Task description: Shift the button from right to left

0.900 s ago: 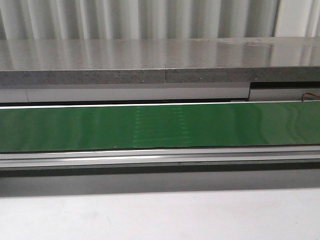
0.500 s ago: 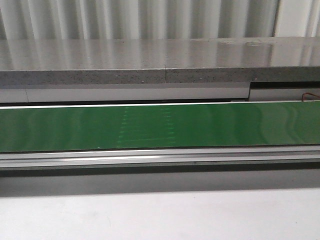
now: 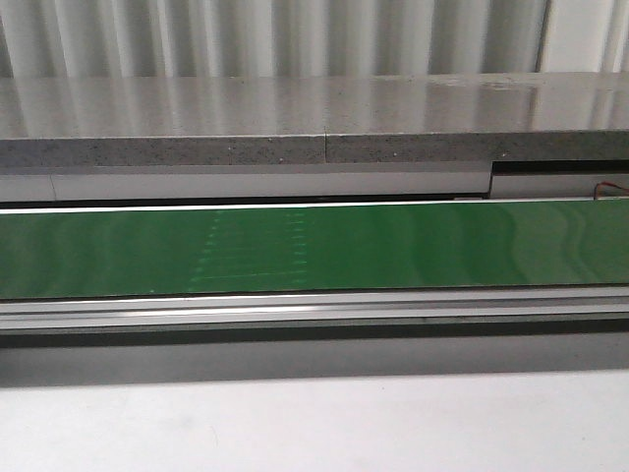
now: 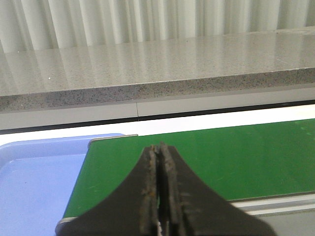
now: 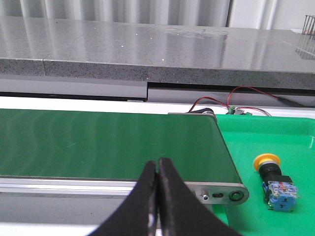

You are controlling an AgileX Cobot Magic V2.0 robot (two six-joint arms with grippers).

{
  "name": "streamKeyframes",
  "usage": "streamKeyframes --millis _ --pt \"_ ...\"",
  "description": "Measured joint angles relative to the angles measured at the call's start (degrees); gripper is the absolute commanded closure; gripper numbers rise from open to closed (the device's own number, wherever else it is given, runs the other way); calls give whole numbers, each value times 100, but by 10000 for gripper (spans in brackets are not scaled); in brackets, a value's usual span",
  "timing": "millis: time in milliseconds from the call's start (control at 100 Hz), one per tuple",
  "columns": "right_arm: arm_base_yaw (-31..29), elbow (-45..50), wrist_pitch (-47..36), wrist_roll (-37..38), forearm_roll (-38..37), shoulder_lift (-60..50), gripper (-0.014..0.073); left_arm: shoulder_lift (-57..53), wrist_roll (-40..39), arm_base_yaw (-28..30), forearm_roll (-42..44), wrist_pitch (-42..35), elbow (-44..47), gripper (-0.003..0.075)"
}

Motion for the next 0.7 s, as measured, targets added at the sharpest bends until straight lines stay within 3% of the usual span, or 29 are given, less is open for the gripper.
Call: streamKeyframes --millis 330,700 --pt "0 -935 1160 0 0 171 661 0 0 0 0 0 0 741" --pt "0 -2808 2641 0 0 2125 661 0 0 0 0 0 0 741"
